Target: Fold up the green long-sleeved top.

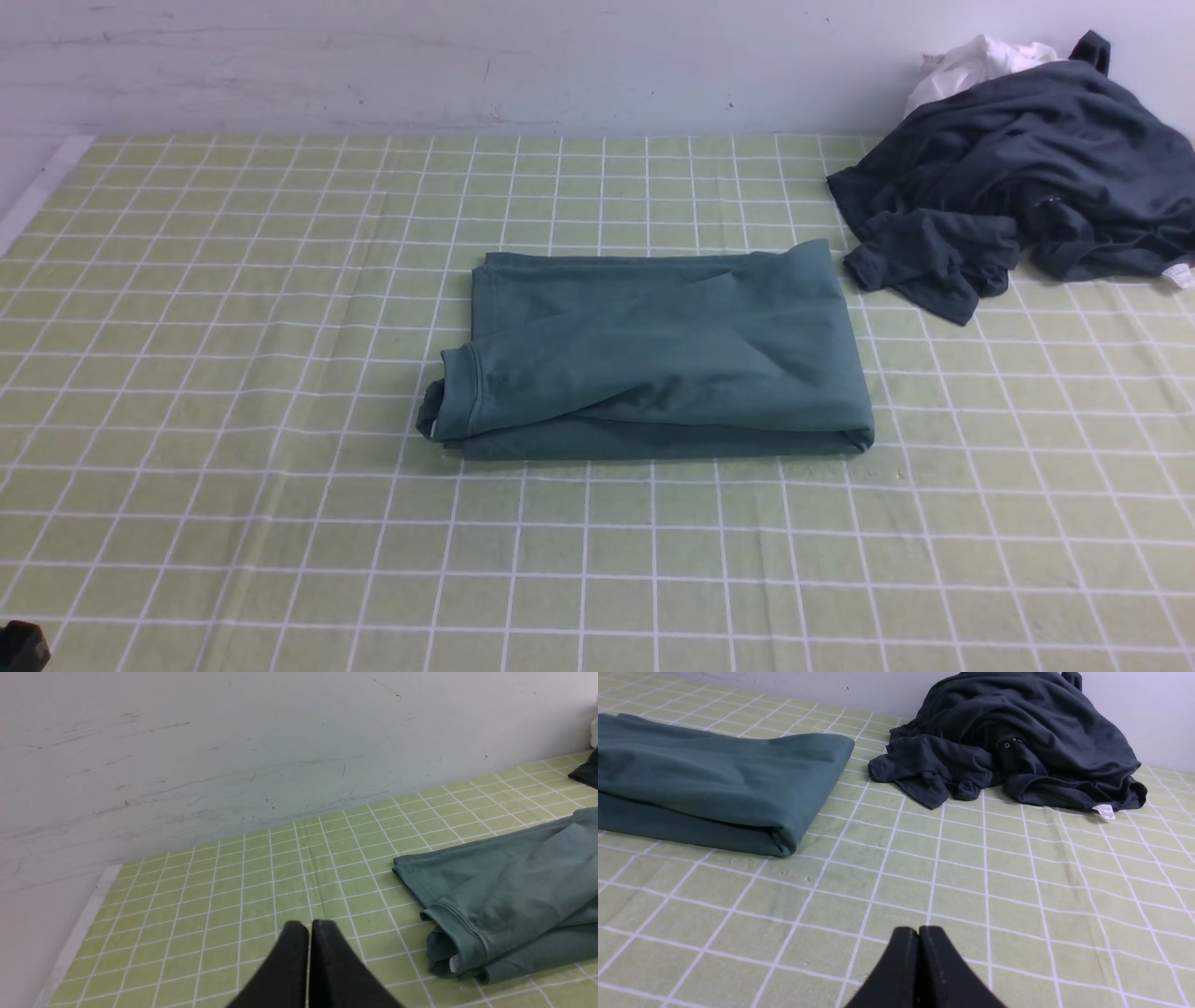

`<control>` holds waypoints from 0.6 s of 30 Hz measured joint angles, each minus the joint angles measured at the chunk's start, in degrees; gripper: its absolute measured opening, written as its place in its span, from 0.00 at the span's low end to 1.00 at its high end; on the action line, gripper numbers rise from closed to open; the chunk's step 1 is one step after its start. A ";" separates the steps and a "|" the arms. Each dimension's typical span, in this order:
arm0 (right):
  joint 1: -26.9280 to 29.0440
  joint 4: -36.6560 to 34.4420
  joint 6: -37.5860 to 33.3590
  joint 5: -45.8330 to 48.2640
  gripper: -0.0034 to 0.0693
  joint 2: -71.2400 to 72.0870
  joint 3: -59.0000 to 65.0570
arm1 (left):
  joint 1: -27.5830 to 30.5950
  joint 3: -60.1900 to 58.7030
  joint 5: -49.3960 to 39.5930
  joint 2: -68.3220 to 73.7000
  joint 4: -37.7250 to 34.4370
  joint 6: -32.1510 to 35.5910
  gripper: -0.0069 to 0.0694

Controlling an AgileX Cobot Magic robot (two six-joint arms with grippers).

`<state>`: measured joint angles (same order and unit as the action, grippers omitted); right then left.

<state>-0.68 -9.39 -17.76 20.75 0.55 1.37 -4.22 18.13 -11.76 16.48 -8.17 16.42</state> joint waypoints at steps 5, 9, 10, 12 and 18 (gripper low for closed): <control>0.00 -0.12 0.00 0.00 0.03 0.00 0.00 | 0.00 0.00 0.00 0.00 0.00 0.00 0.09; 0.00 -0.20 0.00 0.06 0.03 0.00 0.00 | 0.05 -0.58 0.36 -0.69 0.00 0.00 0.09; 0.00 -0.19 0.00 0.12 0.03 0.00 0.00 | 0.13 -1.38 0.48 -1.81 0.00 0.00 0.09; 0.00 -0.25 0.00 0.12 0.03 0.00 0.00 | 0.82 -3.34 1.41 -4.25 0.00 0.09 0.09; 0.00 -0.38 0.00 0.13 0.03 0.00 0.00 | 6.18 -17.50 10.95 -16.44 0.50 0.21 0.09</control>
<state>-0.68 -9.77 -17.76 20.88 0.55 1.37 1.96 0.64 -0.81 0.04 -7.67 16.63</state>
